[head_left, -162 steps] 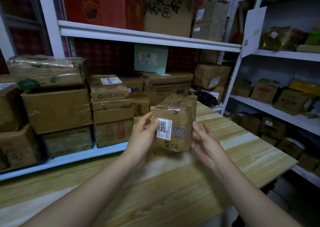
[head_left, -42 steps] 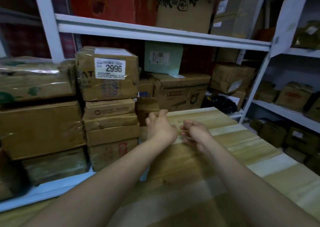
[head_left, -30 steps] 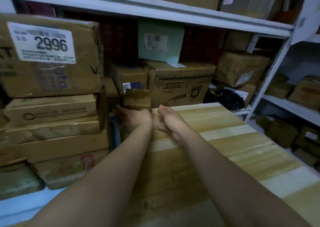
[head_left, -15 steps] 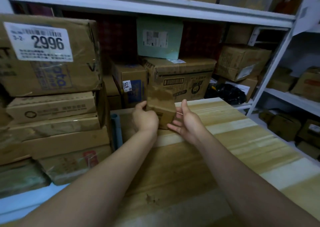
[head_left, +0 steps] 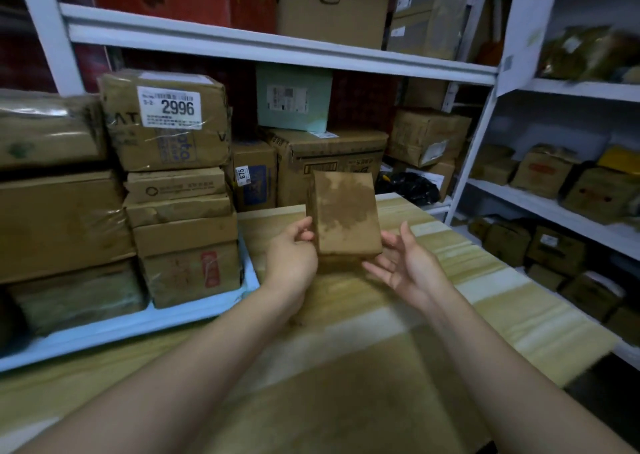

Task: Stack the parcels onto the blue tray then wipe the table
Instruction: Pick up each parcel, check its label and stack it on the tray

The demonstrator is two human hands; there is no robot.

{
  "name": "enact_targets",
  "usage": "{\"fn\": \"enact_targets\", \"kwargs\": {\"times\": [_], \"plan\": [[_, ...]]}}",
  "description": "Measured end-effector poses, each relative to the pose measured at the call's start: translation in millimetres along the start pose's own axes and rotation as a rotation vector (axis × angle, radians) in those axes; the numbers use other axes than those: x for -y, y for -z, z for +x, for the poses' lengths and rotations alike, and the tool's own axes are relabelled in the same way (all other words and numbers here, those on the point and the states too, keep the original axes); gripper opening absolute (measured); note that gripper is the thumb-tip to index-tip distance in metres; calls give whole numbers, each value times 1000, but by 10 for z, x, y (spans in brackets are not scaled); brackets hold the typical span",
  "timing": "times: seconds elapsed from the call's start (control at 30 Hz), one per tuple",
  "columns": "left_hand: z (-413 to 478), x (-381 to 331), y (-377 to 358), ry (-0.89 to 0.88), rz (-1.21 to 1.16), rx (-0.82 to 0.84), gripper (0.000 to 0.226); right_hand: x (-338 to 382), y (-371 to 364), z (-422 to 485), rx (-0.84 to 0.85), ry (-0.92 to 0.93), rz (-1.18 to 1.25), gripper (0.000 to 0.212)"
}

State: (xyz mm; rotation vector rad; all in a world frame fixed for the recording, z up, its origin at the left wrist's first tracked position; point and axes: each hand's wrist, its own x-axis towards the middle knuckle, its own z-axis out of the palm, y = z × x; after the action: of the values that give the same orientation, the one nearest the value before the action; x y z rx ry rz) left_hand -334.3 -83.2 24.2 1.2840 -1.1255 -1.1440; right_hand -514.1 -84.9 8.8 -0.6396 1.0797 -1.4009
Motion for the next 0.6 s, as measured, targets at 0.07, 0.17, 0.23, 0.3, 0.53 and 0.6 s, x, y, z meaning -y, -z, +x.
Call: {"fn": "enact_targets", "kwargs": {"times": [0.07, 0.17, 0.23, 0.3, 0.53, 0.6], "plan": [[-184, -22, 52, -15, 18, 20, 50, 8, 26, -212, -17, 26, -35, 47], [-417, -79, 129, -81, 83, 25, 48, 16, -5, -445, -51, 36, -129, 36], [-557, -89, 190, -123, 111, 42, 48, -2, -34, -613, -57, 38, -175, 30], [-675, -67, 234, -134, 111, 55, 46, -39, -47, -726, -50, 36, -191, 28], [-898, 29, 432, -131, 38, -12, 38, -271, -169, -935, 34, 104, -146, 25], [-889, 27, 486, -141, 39, -33, 33, -314, -193, -945, 52, 116, -112, 28]]}}
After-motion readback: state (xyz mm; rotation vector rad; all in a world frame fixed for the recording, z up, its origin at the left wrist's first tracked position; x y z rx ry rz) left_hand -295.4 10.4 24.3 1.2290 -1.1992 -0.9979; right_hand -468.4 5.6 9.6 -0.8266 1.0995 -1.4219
